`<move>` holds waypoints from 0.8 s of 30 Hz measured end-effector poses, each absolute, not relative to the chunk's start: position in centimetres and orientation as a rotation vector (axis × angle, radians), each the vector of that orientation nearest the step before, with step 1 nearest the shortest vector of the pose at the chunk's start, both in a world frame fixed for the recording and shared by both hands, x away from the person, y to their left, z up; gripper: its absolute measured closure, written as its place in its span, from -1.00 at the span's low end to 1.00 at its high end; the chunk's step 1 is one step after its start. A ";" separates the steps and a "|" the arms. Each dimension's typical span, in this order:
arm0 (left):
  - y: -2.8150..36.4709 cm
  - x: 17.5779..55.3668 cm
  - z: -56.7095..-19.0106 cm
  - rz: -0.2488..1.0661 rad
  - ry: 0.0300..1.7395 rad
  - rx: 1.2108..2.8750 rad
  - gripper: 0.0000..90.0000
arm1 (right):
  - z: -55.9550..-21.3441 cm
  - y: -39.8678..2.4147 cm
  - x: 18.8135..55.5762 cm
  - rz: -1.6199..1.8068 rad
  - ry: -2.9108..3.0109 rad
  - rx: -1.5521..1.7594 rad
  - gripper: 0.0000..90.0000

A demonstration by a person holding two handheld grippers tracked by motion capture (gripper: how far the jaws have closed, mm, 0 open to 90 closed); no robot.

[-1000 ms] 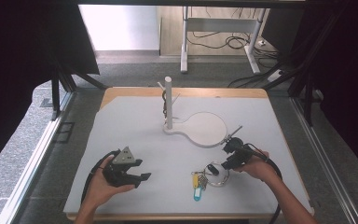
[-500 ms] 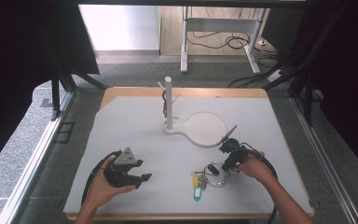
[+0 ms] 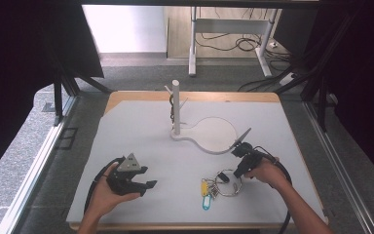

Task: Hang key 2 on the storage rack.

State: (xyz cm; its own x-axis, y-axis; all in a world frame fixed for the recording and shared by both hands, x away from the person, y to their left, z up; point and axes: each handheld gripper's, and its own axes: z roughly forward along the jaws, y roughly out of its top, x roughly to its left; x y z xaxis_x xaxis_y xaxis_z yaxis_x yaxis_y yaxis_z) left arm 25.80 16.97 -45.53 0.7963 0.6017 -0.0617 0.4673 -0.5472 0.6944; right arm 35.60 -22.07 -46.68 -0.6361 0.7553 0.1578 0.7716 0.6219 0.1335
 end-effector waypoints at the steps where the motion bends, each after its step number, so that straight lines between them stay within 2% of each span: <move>1: 17.0 25.8 -45.5 0.237 0.786 2.250 -0.12 | -46.4 -22.2 35.5 -0.316 -2.720 -1.302 0.91; 8: 16.9 25.9 -45.6 0.235 0.787 2.252 -0.12 | -44.7 -23.4 35.0 -0.452 -2.644 -1.227 0.92; 24: 17.0 25.9 -45.7 0.220 0.789 2.250 -0.12 | -43.7 -23.2 34.1 -0.547 -2.625 -1.142 0.86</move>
State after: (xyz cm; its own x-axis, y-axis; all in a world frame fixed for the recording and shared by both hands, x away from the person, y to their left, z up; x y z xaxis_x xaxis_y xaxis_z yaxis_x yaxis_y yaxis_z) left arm 25.95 16.98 -45.67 0.7969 0.5995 -0.0741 0.4747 -0.5456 0.6907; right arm 34.14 -23.19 -43.72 -0.6713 0.6546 0.3477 0.7389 0.6274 0.2455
